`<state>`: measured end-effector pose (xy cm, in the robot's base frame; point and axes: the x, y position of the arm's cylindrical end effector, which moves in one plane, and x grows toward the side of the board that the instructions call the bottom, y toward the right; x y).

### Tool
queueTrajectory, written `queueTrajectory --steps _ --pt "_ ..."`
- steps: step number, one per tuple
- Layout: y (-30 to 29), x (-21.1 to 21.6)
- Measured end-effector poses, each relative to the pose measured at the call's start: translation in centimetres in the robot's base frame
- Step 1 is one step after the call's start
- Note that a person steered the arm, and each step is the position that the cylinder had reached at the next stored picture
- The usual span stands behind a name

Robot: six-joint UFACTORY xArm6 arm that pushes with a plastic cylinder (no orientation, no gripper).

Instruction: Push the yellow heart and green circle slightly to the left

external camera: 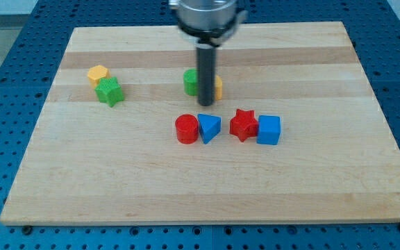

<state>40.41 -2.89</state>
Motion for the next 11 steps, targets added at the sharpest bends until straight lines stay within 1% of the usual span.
queueTrajectory --steps 1,2,3,4,5,6,7,8,9,10,11 --pt "-2.5 -3.3" --pt "-2.2 -2.1" --pt "0.3 0.1" --pt "3.9 1.1" --pt "7.9 1.0" --pt "6.7 -1.1" --pt "0.7 -4.7" --pt "-4.1 -7.1" --pt "-3.9 -7.2" --pt "-0.2 -5.7" --pt "2.7 -3.1"
